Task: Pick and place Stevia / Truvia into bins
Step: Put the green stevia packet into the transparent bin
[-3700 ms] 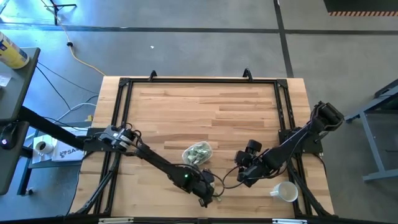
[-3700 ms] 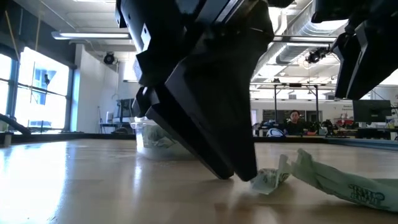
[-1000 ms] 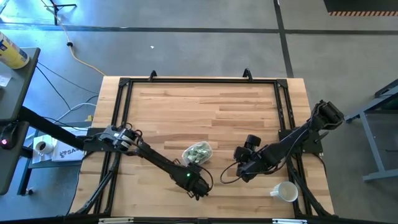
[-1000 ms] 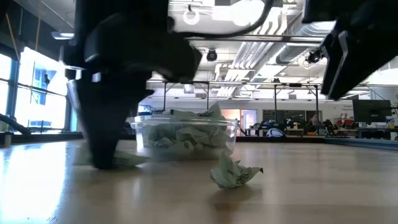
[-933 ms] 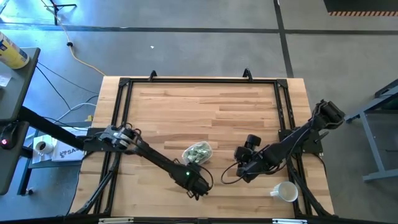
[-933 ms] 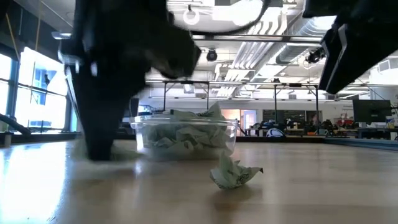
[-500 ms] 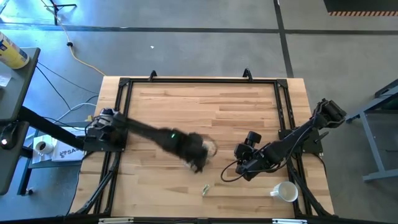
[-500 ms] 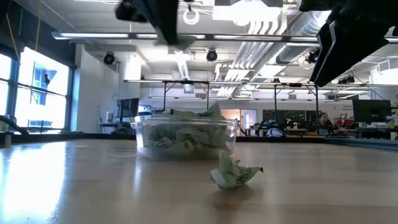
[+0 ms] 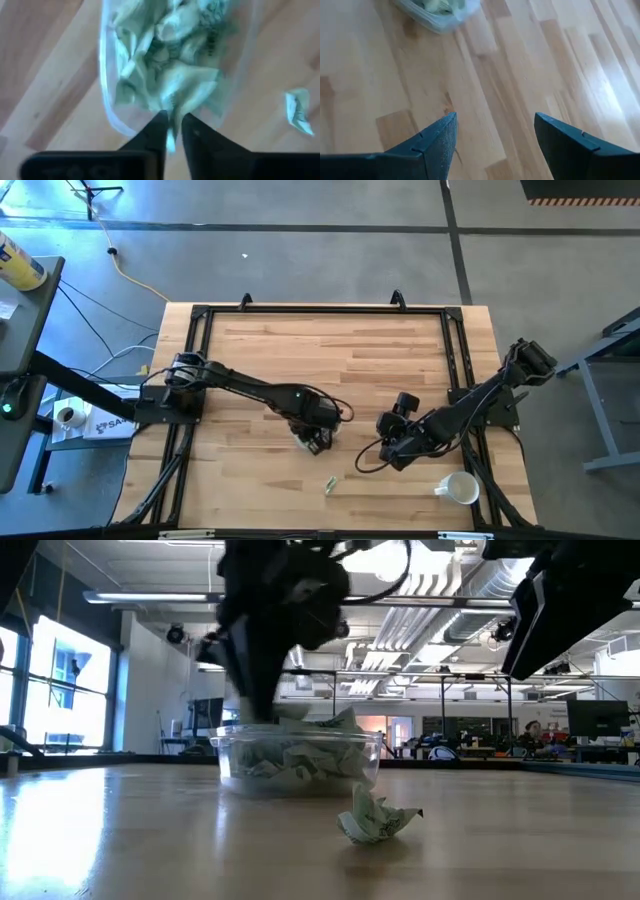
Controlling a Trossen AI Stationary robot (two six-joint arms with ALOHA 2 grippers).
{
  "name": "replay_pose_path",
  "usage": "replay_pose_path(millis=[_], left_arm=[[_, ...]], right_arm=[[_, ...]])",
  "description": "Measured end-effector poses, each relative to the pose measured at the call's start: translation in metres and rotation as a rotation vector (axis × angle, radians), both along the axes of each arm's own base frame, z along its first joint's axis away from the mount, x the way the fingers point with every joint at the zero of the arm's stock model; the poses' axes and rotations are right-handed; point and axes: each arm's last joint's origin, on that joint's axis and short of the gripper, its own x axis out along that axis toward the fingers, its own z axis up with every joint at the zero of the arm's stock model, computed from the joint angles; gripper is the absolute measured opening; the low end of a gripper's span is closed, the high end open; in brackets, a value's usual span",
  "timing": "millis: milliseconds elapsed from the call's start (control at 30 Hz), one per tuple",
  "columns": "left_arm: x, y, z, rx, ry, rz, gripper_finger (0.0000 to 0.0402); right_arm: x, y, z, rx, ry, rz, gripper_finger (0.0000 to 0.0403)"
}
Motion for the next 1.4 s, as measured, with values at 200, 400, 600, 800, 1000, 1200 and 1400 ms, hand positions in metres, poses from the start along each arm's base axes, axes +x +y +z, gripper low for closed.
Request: replay_pose_path(millis=[200,400,600,800,1000,1200,1400], left_arm=[[0.003,-0.004,0.024,0.027,-0.057,-0.024,0.017],[-0.014,-0.011,0.034,0.116,0.027,-0.024,0.0224],[-0.046,-0.021,0.058,0.244,0.094,0.002,0.0213],[-0.073,-0.034,0.09,0.267,0.0,0.096,0.0178],[-0.096,-0.048,0.112,0.284,-0.114,0.175,0.0157],[-0.119,-0.056,0.122,0.323,-0.114,0.238,0.0154],[-0.135,-0.057,0.126,0.347,-0.094,0.272,0.0154]], right_arm=[[0.016,0.014,-0.002,0.105,-0.013,0.252,0.0256],[0.046,0.024,-0.016,0.199,-0.067,0.486,0.0256],[0.076,0.038,-0.038,0.233,-0.176,0.769,0.0256],[0.101,0.048,-0.062,0.234,-0.199,0.891,0.0256],[0.132,0.051,-0.076,0.222,-0.153,0.9,0.0256],[0.141,0.048,-0.089,0.221,0.037,0.877,0.0256],[0.139,0.047,-0.094,0.208,0.083,0.916,0.0215]])
